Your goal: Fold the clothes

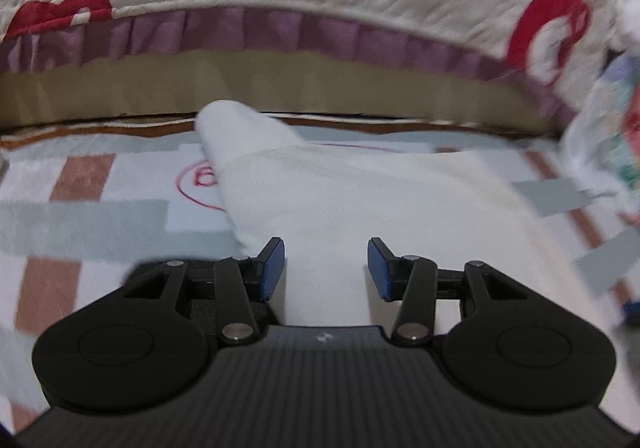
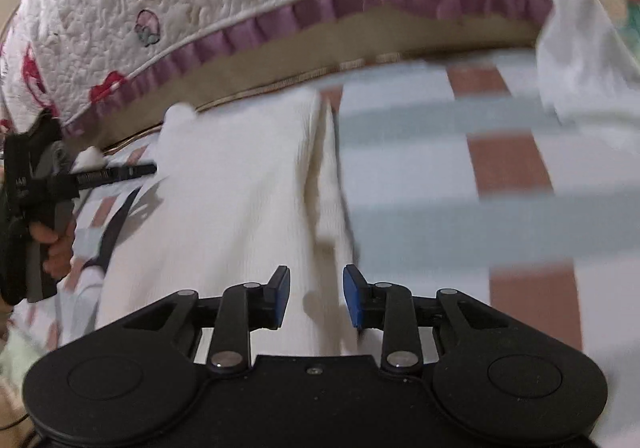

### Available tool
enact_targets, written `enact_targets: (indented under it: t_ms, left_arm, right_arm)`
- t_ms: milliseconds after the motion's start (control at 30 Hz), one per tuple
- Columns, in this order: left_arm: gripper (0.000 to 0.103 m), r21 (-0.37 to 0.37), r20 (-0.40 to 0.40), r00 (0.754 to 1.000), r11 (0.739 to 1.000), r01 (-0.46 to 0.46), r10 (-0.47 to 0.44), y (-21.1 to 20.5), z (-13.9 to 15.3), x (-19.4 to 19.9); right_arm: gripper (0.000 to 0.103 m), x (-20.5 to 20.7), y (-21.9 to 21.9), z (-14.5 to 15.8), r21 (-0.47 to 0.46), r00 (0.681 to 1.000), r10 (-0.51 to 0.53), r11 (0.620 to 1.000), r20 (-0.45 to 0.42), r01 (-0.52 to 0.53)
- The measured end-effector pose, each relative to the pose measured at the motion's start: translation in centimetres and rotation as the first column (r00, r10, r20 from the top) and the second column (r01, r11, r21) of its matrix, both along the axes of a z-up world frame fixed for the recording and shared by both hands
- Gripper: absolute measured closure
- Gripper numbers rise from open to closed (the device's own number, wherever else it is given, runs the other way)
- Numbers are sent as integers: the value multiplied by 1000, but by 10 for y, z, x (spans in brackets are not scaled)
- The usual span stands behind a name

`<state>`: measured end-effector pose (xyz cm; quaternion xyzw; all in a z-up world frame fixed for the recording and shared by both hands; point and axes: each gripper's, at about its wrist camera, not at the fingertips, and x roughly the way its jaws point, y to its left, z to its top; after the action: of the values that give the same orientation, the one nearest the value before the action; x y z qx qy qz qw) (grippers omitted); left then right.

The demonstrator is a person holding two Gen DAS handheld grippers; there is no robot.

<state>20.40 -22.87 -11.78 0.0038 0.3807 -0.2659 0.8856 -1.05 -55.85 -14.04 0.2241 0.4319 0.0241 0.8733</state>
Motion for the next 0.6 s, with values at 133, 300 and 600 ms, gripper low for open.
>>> enact_targets:
  t_ms: [133,300,600]
  left_arm:
    - [58,-20,-2,995,995,96,-96,-13,4,-43]
    - [57,93,16,983,979,180,-182,-30,-7,-80]
    - [51,207,-16,972,950,233,-235,-16,-13,-120]
  right_arm:
    - [69,-14,8,-18,14,999,31,999,-18,-31]
    - [101,-16,15,-26,-175,997,47,983,-68,-59]
    - [71,-33,-8,-27,-68,994,-34,997,-103,27]
